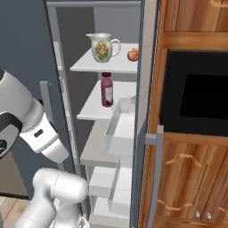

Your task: Place the tupperware on the second highest shelf of the fridge. Make space for the tupperware among the existing items by rearranging them on the shelves if needed. Close the fridge door when finished.

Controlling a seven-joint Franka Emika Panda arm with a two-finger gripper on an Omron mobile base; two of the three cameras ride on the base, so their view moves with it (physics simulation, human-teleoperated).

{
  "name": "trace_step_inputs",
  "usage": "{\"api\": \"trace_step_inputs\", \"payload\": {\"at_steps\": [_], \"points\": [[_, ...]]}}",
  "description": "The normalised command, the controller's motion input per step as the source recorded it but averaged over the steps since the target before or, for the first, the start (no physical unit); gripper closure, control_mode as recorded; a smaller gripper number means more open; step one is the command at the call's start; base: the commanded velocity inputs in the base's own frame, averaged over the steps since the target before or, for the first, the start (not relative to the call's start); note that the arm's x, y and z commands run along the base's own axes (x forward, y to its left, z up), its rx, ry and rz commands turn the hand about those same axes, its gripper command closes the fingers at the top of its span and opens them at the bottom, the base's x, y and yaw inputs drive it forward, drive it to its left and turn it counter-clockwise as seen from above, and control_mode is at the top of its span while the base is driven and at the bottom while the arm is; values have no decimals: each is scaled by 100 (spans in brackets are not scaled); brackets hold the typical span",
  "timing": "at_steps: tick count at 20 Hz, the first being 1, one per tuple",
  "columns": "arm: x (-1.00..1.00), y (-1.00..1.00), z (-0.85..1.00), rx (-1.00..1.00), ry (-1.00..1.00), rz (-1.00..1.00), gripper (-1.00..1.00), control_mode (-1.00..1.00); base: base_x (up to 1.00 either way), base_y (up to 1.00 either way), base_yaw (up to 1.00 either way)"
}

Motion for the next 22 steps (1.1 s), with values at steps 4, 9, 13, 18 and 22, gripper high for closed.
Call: {"api": "trace_step_inputs", "payload": {"at_steps": [4, 9, 13, 18, 22], "points": [[0, 0, 0, 0, 0, 0, -100, 100, -93, 0, 5], [0, 0, 0, 0, 0, 0, -100, 100, -63, -7, 0], [0, 0, 0, 0, 0, 0, -100, 100, -3, -31, 0], [0, 0, 0, 0, 0, 0, -100, 100, -31, -38, 0], [0, 0, 0, 0, 0, 0, -100, 100, -31, -21, 0]]}}
